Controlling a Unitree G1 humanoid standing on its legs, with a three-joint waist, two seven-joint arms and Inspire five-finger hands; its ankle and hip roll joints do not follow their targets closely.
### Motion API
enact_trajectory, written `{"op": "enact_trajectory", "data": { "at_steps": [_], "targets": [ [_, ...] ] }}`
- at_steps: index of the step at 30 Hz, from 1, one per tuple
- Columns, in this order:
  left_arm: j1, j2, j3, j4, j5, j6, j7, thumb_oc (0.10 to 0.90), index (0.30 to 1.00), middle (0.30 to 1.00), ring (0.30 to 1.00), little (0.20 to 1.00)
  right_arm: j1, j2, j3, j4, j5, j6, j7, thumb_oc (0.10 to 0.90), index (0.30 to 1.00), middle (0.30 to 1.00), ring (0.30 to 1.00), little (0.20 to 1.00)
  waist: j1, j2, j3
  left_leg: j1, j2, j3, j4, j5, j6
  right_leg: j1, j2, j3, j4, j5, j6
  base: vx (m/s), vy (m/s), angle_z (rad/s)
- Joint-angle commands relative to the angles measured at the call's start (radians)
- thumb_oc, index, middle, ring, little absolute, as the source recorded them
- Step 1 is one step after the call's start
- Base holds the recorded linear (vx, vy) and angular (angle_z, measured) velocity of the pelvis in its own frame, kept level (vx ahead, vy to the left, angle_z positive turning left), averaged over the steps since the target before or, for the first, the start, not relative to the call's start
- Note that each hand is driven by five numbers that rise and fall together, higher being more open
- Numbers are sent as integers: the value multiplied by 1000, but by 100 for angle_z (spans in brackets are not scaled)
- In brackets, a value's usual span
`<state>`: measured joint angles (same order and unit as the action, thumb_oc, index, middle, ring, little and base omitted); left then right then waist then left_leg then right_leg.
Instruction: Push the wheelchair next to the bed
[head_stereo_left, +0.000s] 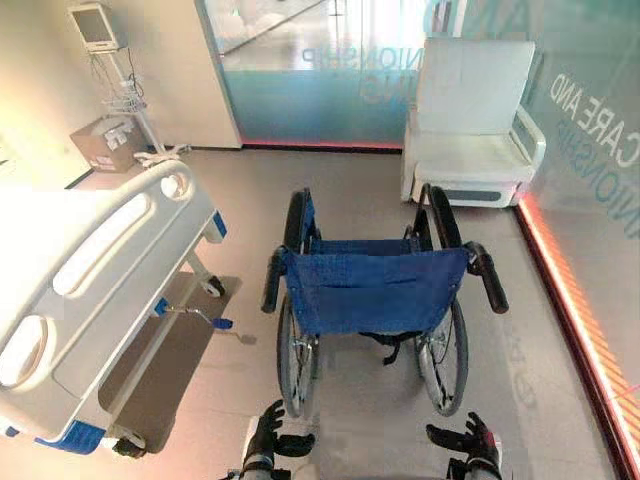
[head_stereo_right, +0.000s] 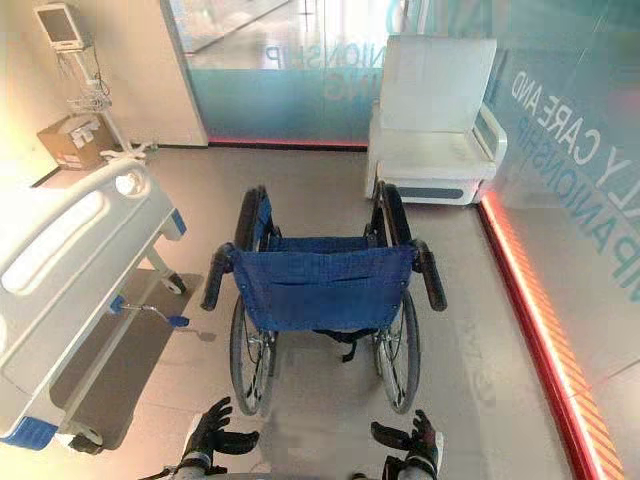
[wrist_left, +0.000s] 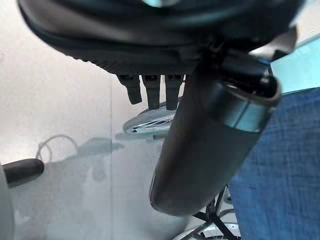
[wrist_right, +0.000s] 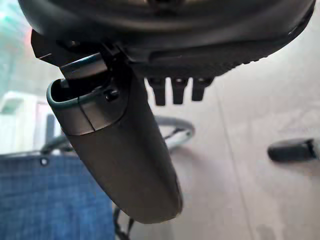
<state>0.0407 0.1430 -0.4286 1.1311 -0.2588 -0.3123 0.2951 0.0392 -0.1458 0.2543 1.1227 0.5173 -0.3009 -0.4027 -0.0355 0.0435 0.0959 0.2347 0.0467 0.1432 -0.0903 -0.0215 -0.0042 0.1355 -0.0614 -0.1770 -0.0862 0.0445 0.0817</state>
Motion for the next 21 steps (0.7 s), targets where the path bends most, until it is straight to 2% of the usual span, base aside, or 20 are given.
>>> {"op": "enact_trajectory", "data": {
  "at_steps": [1,6,14,21],
  "targets": [
    [-100,7,-44,-14,-8,-90,-17,800,900,900,900,900,-118,-9,9,-15,7,-91,-45,800,900,900,900,900,2,-13,37,-35,-49,25,3,-28,11,38,4,-47,39,-72,-5,-167,60,13],
    [-98,3,-37,-5,-6,-81,-60,800,900,900,900,900,-117,-1,-26,2,97,-90,-1,800,900,900,900,900,6,-18,37,-31,-47,25,3,-27,12,40,6,-47,42,-72,-6,12,-9,0],
    [-91,0,-22,0,-58,-72,-62,800,900,900,900,900,-110,9,-32,-2,106,-77,39,800,900,900,900,900,6,-20,37,-30,-45,25,3,-27,14,40,8,-42,41,-70,-7,0,0,0],
    [-86,3,32,-8,-165,-69,-44,800,900,900,900,900,-110,-2,-29,-51,88,-80,7,800,900,900,900,900,12,-29,40,-28,-44,20,3,-24,13,43,9,-43,39,-67,-8,0,0,0]
  ]
}}
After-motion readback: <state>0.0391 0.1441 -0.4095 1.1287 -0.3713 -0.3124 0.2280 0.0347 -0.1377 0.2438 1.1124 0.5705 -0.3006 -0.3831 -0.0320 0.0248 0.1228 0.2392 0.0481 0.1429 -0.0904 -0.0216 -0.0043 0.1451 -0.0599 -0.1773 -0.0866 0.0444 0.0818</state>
